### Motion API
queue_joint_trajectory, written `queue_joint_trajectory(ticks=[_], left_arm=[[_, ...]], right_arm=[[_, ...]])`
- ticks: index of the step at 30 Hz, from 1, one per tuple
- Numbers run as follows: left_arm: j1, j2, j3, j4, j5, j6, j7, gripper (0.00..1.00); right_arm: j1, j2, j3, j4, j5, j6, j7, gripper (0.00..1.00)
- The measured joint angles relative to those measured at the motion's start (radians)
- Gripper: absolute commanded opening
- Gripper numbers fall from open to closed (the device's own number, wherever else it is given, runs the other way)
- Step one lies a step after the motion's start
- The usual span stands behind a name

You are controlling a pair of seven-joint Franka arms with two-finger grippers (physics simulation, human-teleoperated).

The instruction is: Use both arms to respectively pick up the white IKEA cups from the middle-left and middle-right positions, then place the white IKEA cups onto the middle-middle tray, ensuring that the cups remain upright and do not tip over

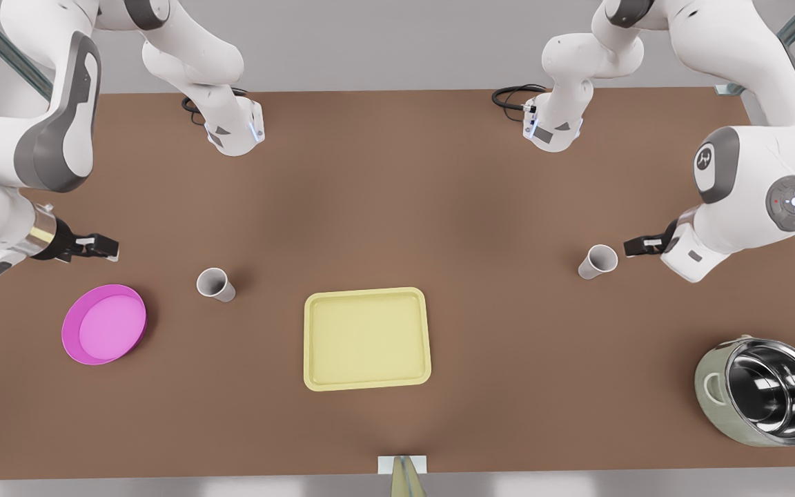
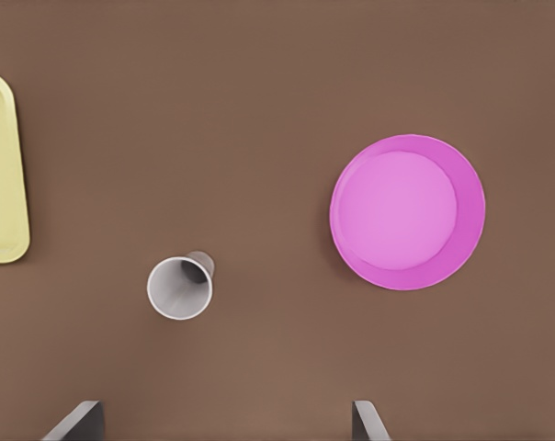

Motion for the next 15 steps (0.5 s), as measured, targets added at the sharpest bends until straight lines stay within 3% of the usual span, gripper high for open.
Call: queue_joint_trajectory(ticks=[3, 9, 15], left_arm=[[-0.006, -0.002, 0.019, -0.060, -0.001, 0.015, -0.001, 1.00], [0.046, 0.014, 0.057, -0.500, -0.002, 0.314, -0.002, 1.00], [0.075, 0.046, 0.071, -0.633, -0.001, 0.545, -0.003, 1.00]], right_arm=[[-0.001, 0.004, 0.000, -0.004, -0.003, -0.001, 0.002, 1.00], [0.070, 0.014, 0.003, -0.247, 0.000, 0.089, 0.008, 1.00], [0.065, 0.010, 0.002, -0.480, 0.007, 0.326, 0.013, 1.00]])
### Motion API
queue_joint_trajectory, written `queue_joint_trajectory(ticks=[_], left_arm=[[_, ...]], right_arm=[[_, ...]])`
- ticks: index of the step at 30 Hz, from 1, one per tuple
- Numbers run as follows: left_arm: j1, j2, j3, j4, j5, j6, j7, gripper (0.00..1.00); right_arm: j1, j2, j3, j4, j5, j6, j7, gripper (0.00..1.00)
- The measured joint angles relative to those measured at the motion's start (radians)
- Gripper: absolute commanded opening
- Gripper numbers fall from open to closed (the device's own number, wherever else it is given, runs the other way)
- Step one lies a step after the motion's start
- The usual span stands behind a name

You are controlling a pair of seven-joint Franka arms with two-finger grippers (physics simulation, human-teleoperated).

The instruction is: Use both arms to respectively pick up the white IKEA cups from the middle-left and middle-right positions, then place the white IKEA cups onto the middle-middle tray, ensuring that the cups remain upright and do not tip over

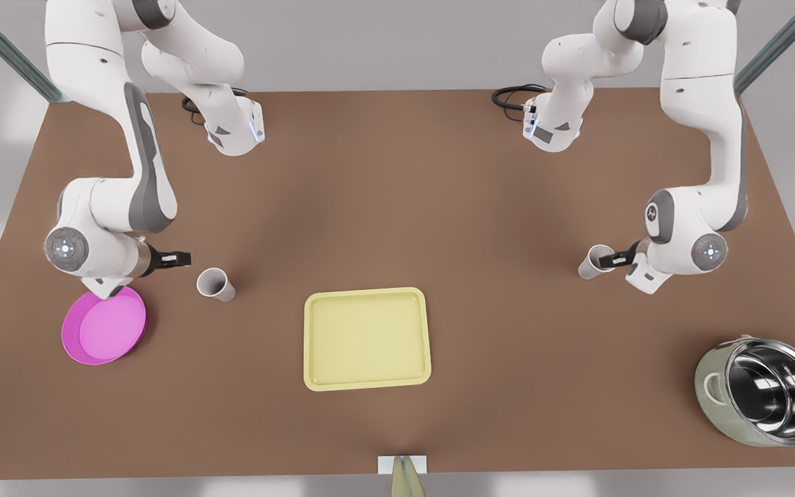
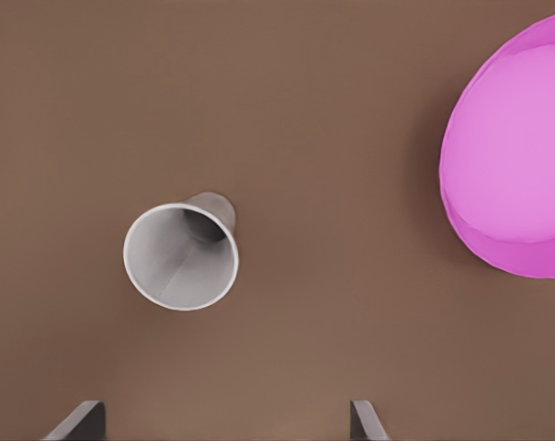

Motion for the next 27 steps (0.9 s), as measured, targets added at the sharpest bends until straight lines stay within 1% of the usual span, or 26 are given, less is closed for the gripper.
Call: queue_joint_trajectory(ticks=[7, 8, 10, 12, 16, 17, 18, 20, 21, 23, 25, 26, 27], left_arm=[[0.010, 0.015, 0.016, -0.096, 0.001, 0.126, 0.001, 1.00], [0.010, 0.016, 0.016, -0.105, 0.001, 0.140, 0.001, 0.79], [0.009, 0.017, 0.016, -0.111, -0.002, 0.163, -0.001, 0.46], [0.010, 0.018, 0.015, -0.113, -0.032, 0.181, -0.005, 0.36], [0.006, 0.018, 0.015, -0.113, -0.075, 0.201, -0.015, 0.25], [0.003, 0.017, 0.015, -0.112, -0.083, 0.204, -0.015, 0.24], [-0.006, 0.004, 0.013, -0.110, -0.087, 0.205, -0.014, 0.21], [-0.042, -0.040, 0.010, -0.085, -0.089, 0.193, -0.014, 0.21], [-0.047, -0.044, -0.014, -0.035, -0.087, 0.171, -0.016, 0.21], [-0.063, 0.016, -0.077, 0.174, -0.086, 0.089, -0.032, 0.21], [-0.082, 0.139, -0.194, 0.416, -0.087, 0.019, -0.076, 0.21], [-0.100, 0.229, -0.251, 0.545, -0.087, -0.006, -0.108, 0.21], [-0.135, 0.310, -0.292, 0.656, -0.085, -0.028, -0.145, 0.21]], right_arm=[[-0.007, 0.024, 0.000, -0.152, 0.006, 0.250, 0.005, 1.00], [-0.008, 0.029, -0.001, -0.167, 0.009, 0.276, 0.005, 1.00], [-0.009, 0.047, -0.001, -0.180, 0.013, 0.320, 0.007, 1.00], [-0.010, 0.070, -0.001, -0.185, 0.015, 0.356, 0.008, 1.00], [-0.012, 0.100, -0.001, -0.202, 0.018, 0.410, 0.010, 1.00], [-0.012, 0.108, -0.001, -0.205, 0.019, 0.419, 0.010, 1.00], [-0.012, 0.118, -0.001, -0.206, 0.019, 0.427, 0.011, 1.00], [-0.012, 0.138, -0.001, -0.206, 0.020, 0.440, 0.012, 1.00], [-0.012, 0.150, -0.001, -0.206, 0.020, 0.446, 0.012, 1.00], [-0.012, 0.166, -0.001, -0.204, 0.021, 0.456, 0.013, 1.00], [-0.012, 0.180, -0.001, -0.200, 0.022, 0.463, 0.014, 1.00], [-0.011, 0.187, -0.001, -0.197, 0.023, 0.467, 0.014, 0.92], [-0.012, 0.192, -0.001, -0.195, 0.023, 0.470, 0.014, 0.74]])
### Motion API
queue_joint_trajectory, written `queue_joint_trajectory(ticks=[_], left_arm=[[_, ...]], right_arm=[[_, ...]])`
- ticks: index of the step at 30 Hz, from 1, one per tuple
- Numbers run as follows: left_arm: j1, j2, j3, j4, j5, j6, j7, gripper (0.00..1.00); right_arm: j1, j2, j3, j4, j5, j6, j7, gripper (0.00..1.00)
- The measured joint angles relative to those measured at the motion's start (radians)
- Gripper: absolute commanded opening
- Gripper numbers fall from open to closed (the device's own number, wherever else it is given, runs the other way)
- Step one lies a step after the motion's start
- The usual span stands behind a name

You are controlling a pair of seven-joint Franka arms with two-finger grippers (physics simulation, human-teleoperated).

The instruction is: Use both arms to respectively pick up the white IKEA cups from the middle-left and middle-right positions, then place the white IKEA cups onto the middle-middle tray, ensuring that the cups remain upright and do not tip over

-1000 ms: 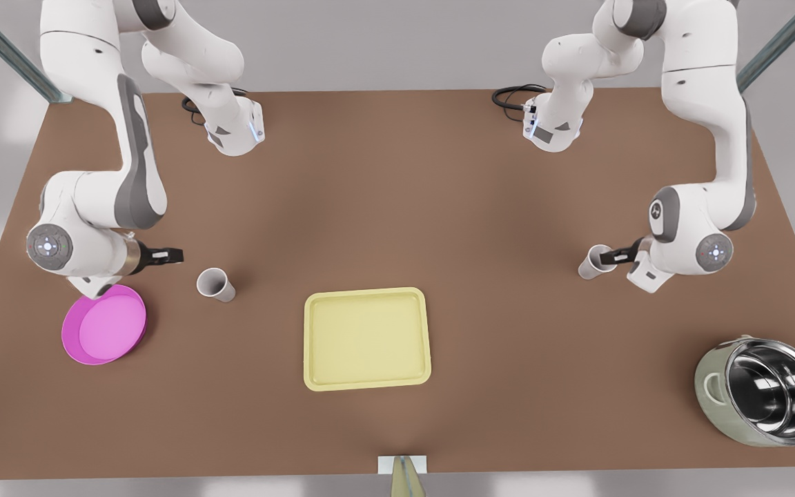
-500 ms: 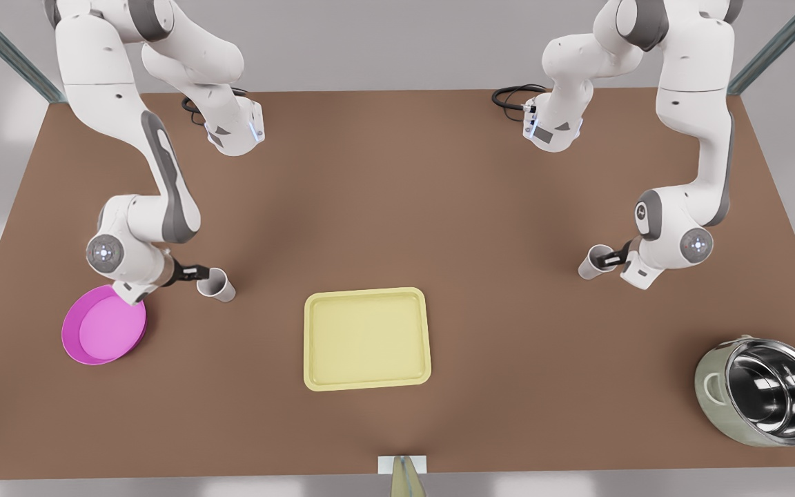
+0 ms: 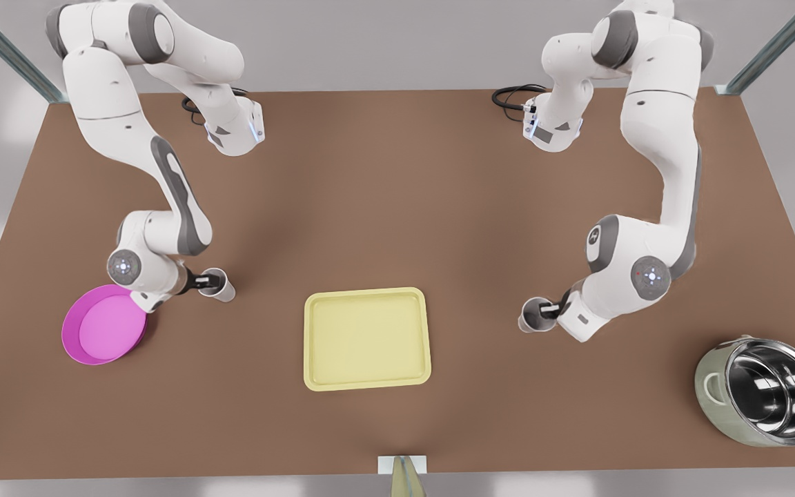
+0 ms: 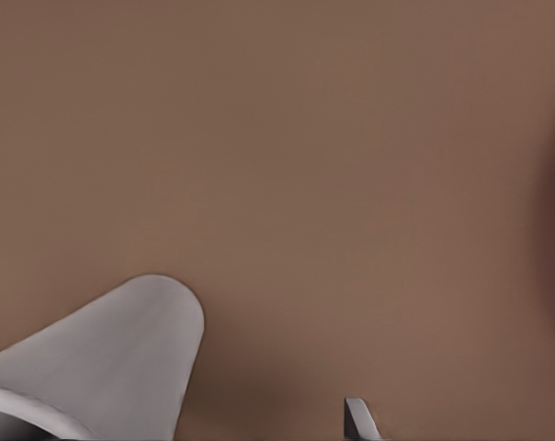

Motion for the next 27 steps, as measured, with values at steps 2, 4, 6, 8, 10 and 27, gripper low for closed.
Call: queue_joint_trajectory(ticks=[2, 4, 6, 8, 10, 27], left_arm=[[-0.093, 0.100, -0.032, 0.114, 0.002, -0.011, -0.084, 0.21], [-0.165, 0.173, -0.041, 0.192, 0.003, -0.002, -0.168, 0.21], [-0.212, 0.225, -0.044, 0.238, 0.004, 0.016, -0.248, 0.21], [-0.242, 0.254, -0.051, 0.251, 0.003, 0.049, -0.324, 0.21], [-0.264, 0.284, -0.065, 0.263, 0.004, 0.096, -0.393, 0.21], [-0.302, 0.385, -0.067, 0.267, 0.091, 0.309, -0.759, 0.57]], right_arm=[[0.002, 0.004, 0.000, 0.009, 0.002, 0.004, -0.001, 0.41], [0.008, 0.005, 0.000, 0.025, 0.009, 0.002, -0.007, 0.30], [0.011, 0.008, 0.000, 0.039, 0.021, 0.000, -0.019, 0.21], [0.014, 0.008, 0.001, 0.051, 0.014, -0.004, -0.022, 0.21], [0.028, 0.010, 0.001, 0.083, 0.009, -0.009, -0.024, 0.21], [0.444, 0.366, 0.008, 0.773, 0.152, -0.147, 0.247, 0.21]])
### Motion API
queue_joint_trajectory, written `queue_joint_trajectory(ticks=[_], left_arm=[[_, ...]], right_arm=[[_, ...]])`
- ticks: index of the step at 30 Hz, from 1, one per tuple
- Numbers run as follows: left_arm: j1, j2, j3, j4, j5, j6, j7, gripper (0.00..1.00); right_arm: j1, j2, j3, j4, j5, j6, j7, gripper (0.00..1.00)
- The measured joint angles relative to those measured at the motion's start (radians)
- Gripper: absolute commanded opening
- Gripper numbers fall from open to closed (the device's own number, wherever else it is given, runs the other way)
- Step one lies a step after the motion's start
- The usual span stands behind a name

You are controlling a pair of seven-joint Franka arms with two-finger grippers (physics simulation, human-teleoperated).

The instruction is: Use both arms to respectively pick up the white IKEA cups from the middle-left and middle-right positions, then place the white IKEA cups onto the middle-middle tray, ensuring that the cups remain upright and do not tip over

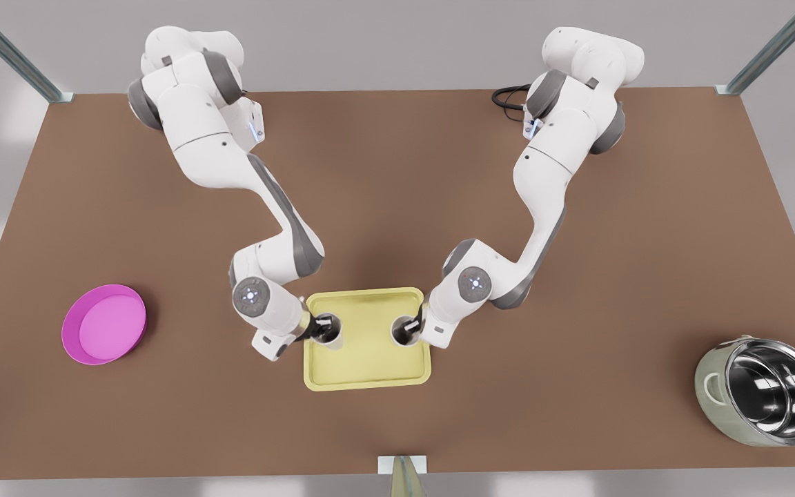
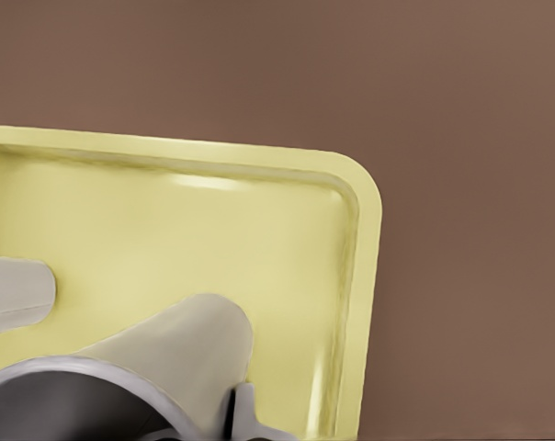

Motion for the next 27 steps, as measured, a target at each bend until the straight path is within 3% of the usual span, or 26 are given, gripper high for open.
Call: queue_joint_trajectory(ticks=[2, 3, 9, 10, 11, 17, 20, 25, 27], left_arm=[[0.000, 0.000, 0.001, -0.001, 0.001, 0.007, -0.021, 0.74], [0.000, 0.000, 0.001, -0.001, 0.002, 0.009, -0.031, 1.00], [0.001, -0.001, 0.001, -0.001, 0.002, 0.018, -0.080, 1.00], [0.002, -0.001, 0.001, -0.001, 0.004, 0.017, -0.088, 1.00], [0.002, -0.001, 0.001, -0.001, 0.005, 0.017, -0.096, 1.00], [0.002, -0.057, 0.013, 0.009, 0.018, -0.060, -0.143, 1.00], [0.068, -0.237, 0.021, 0.040, 0.041, -0.276, -0.177, 1.00], [0.327, -0.463, 0.024, 0.048, 0.173, -0.691, -0.048, 1.00], [0.373, -0.604, 0.064, -0.064, 0.199, -0.788, 0.074, 1.00]], right_arm=[[0.003, 0.012, 0.000, -0.003, 0.004, -0.004, 0.039, 0.21], [0.004, 0.015, 0.000, -0.006, 0.006, -0.005, 0.057, 0.21], [0.006, 0.052, 0.000, -0.012, 0.007, -0.010, 0.151, 0.21], [0.006, 0.059, 0.000, -0.012, 0.007, -0.011, 0.164, 0.73], [0.006, 0.065, 0.000, -0.012, 0.002, -0.011, 0.179, 1.00], [0.022, 0.069, 0.000, -0.009, -0.048, -0.019, 0.277, 1.00], [0.019, 0.062, -0.001, -0.005, -0.039, -0.017, 0.304, 1.00], [0.016, 0.023, -0.005, -0.009, -0.020, -0.017, 0.327, 1.00], [0.015, -0.010, -0.006, -0.021, -0.017, -0.028, 0.333, 1.00]])
